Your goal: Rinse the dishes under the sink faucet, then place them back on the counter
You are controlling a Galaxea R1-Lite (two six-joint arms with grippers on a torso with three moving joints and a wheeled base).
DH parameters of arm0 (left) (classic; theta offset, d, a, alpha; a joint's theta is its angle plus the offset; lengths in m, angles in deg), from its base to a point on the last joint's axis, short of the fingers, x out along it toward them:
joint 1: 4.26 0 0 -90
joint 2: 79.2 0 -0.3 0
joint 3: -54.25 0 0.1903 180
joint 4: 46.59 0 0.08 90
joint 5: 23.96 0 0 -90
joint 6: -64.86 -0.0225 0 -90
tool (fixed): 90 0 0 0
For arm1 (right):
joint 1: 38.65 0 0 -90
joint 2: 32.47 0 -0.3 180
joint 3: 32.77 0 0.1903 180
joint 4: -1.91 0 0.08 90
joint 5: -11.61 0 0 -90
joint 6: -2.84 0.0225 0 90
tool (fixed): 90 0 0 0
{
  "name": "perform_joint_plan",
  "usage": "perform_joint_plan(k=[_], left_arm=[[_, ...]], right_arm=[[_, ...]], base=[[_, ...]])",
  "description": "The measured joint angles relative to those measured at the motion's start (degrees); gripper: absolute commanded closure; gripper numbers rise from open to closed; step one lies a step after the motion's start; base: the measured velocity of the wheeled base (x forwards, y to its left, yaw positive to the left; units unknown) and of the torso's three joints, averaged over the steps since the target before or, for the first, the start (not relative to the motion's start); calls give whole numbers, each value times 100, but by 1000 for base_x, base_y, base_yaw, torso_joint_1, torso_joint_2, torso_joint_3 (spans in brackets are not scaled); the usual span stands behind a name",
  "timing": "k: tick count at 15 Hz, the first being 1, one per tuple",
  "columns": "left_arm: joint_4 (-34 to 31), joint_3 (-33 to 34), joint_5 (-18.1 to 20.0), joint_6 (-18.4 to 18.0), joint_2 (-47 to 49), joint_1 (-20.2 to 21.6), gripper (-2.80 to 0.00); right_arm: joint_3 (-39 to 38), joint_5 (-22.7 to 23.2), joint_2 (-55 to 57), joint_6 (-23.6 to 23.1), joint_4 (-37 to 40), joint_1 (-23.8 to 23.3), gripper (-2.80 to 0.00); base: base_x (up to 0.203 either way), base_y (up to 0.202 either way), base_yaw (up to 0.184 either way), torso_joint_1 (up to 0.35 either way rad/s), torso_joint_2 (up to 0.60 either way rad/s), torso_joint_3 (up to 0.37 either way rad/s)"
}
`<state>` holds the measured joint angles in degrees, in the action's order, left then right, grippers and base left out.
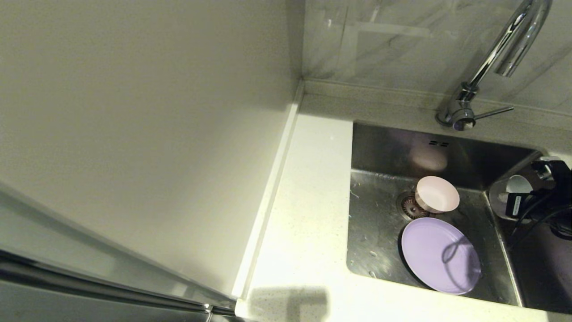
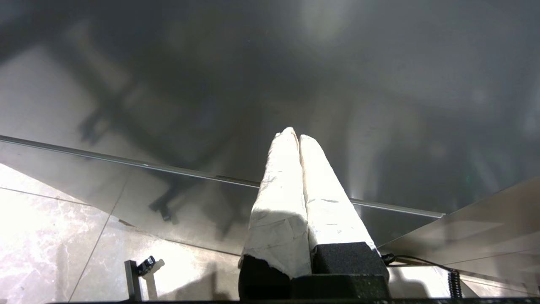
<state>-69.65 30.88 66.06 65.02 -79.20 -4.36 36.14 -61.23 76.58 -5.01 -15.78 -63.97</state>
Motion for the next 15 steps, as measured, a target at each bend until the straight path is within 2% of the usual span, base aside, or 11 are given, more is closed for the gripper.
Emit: perform_joint_plan(k=[3,5,8,13,15], left_arm=[[0,0,0,-5,0,0,0],[0,0,-4,-2,0,0,0],[2,0,0,-5,0,0,0],[1,0,-2,-1,0,0,0],[2,0,-2,-2,0,0,0]], right_arm=[[-588,385,-830,740,-6,47,0],[-734,570,-1296,1616,-139,183,0],[-639,712,-1778,3436,-670,500,0],[-237,753,-2168,6656,-799,664,0],[-187,792,-2219,7688,-808,669,0]], base=[[0,0,0,0,0,0],[0,0,0,0,0,0],[0,0,0,0,0,0],[0,0,0,0,0,0],[0,0,0,0,0,0]])
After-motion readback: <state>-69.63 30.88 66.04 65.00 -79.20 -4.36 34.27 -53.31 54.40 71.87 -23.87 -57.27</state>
